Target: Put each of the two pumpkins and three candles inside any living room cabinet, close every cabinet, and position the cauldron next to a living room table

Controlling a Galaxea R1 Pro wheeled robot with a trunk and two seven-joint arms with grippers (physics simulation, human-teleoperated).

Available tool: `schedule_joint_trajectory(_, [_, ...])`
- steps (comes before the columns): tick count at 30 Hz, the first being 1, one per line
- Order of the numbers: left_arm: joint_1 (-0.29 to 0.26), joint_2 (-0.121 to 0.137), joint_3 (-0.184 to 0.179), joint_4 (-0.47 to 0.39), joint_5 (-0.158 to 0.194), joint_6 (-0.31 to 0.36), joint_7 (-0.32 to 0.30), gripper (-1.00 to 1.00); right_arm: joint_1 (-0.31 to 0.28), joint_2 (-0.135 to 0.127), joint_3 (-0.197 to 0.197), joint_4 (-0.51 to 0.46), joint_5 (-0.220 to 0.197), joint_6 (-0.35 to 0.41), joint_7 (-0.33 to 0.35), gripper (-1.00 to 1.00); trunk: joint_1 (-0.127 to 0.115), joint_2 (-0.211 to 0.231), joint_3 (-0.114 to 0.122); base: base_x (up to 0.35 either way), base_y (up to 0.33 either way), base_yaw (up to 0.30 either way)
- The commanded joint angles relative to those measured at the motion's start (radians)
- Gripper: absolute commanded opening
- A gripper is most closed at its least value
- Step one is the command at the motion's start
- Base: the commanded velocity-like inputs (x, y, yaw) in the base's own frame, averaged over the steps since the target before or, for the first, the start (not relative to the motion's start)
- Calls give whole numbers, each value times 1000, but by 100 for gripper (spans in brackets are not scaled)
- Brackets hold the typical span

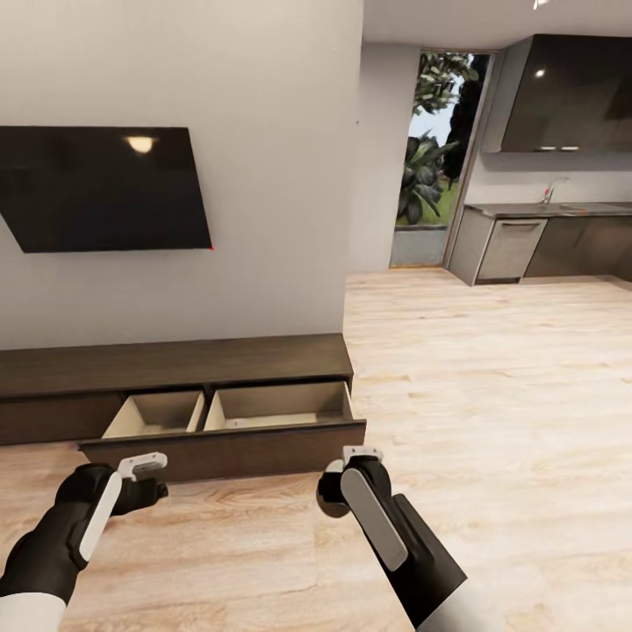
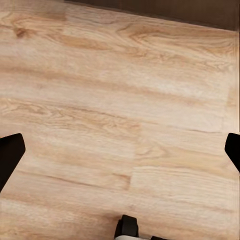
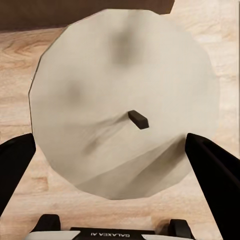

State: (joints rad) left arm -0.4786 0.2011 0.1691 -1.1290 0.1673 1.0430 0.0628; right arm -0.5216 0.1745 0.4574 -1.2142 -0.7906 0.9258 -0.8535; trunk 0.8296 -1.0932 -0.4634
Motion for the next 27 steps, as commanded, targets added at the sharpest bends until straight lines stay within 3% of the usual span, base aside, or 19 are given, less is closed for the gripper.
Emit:
schedule_joint_trajectory(1, [0, 0, 0, -3, 0, 0, 0, 100, 0, 0, -1, -3, -1, 1, -2, -100, -4, 7, 3, 0, 0, 0])
schedule_joint_trajectory(6, [0, 2, 7, -12, 0, 0, 0, 100, 0, 0, -2, 3, -3, -28, 6, -100, -23, 42, 19, 0, 0, 0])
schedule_joint_trajectory(18, [0, 0, 10, -12, 1, -1, -1, 100, 2, 0, 6, 9, 7, -78, 3, -100, -23, 42, 19, 0, 0, 5])
schedule_joint_trajectory(27, [0, 0, 9, -11, 1, -2, -31, 100, 2, 0, 8, 9, 8, -80, 5, -100, -23, 42, 19, 144, 71, 171])
